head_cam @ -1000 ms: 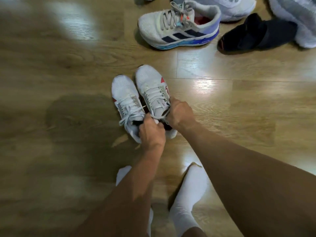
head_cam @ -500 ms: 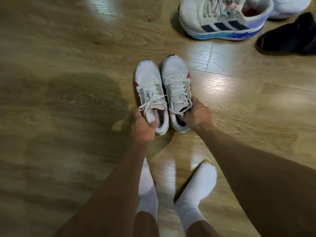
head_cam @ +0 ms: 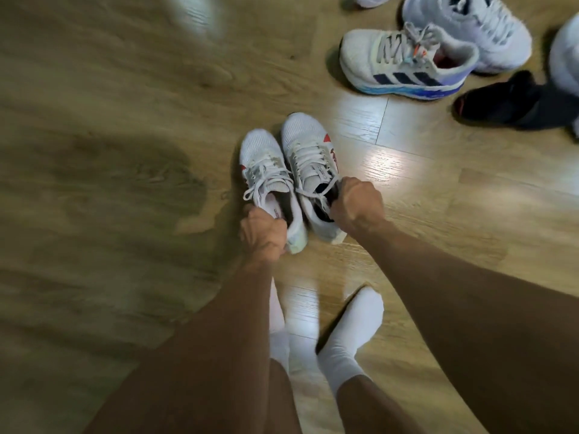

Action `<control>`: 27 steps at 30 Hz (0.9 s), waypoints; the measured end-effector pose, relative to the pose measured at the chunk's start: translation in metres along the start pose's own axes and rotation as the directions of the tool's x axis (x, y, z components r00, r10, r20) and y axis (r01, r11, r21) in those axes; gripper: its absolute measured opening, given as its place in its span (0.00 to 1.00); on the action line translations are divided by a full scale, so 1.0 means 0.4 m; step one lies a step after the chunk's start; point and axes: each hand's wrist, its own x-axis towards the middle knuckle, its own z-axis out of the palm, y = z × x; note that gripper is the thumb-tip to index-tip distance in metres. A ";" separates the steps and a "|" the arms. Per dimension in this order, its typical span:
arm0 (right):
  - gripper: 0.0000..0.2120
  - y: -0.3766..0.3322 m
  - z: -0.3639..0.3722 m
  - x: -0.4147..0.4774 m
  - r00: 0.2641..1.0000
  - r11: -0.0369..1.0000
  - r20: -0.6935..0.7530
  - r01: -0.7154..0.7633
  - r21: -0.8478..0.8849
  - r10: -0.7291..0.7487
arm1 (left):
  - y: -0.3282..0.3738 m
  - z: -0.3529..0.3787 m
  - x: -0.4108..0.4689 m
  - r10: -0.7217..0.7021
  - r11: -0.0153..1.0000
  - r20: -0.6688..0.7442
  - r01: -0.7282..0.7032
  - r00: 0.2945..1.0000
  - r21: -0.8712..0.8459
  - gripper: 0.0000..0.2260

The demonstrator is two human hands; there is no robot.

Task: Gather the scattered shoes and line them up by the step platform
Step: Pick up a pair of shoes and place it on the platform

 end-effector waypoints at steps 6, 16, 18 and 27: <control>0.13 -0.237 -0.287 -0.223 0.990 0.980 -0.022 0.137 -0.143 -0.141 | 0.132 -0.327 -0.215 0.002 0.998 -0.059 -0.006 0.998 -0.069 0.19; 0.13 -0.745 -0.811 -0.802 0.915 0.887 -0.112 0.337 -0.316 -0.388 | 0.295 -1.136 -0.705 0.197 0.958 -0.251 -0.240 0.948 -0.156 0.19; 0.12 -0.843 -0.869 -0.893 0.895 0.882 -0.155 0.360 -0.304 -0.419 | 0.292 -1.275 -0.777 0.195 0.950 -0.294 -0.255 0.936 -0.181 0.19; 0.10 -1.253 -0.948 -1.112 0.758 0.787 -0.235 0.538 -0.302 -0.609 | 0.224 -1.721 -0.831 0.124 0.911 -0.451 -0.282 0.884 -0.302 0.18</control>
